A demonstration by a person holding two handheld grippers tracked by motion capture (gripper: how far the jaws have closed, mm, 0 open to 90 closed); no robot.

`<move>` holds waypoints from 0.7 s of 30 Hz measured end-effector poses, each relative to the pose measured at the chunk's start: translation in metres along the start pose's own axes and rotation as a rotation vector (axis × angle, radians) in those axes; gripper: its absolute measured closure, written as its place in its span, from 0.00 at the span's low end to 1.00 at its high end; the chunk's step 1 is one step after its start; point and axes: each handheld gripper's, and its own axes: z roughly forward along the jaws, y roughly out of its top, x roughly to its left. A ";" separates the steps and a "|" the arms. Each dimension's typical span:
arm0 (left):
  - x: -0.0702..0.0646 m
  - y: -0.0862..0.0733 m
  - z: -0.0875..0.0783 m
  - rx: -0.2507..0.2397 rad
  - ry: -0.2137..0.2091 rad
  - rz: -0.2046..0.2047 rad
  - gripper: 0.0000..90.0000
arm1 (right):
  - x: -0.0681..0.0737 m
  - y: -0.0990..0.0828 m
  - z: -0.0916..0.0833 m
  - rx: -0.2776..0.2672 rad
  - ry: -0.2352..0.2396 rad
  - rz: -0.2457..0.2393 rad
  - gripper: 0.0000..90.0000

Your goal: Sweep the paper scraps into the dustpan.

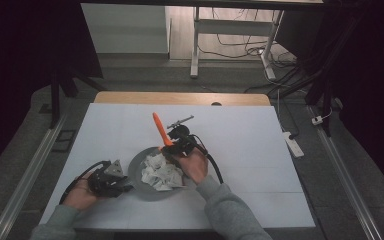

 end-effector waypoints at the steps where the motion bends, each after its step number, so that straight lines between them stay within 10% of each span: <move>1: 0.000 0.000 0.000 0.000 0.000 0.001 0.69 | 0.007 0.004 0.001 -0.018 0.046 0.000 0.78; 5: -0.001 0.000 0.000 0.002 0.001 0.000 0.69 | 0.011 0.007 -0.008 -0.058 0.099 0.011 0.78; 13: -0.001 0.000 0.000 0.002 0.003 -0.001 0.69 | -0.020 0.002 -0.042 -0.126 -0.001 0.038 0.78; 21: 0.000 0.000 0.000 0.001 0.000 -0.001 0.69 | -0.034 -0.007 -0.019 -0.061 -0.047 0.057 0.78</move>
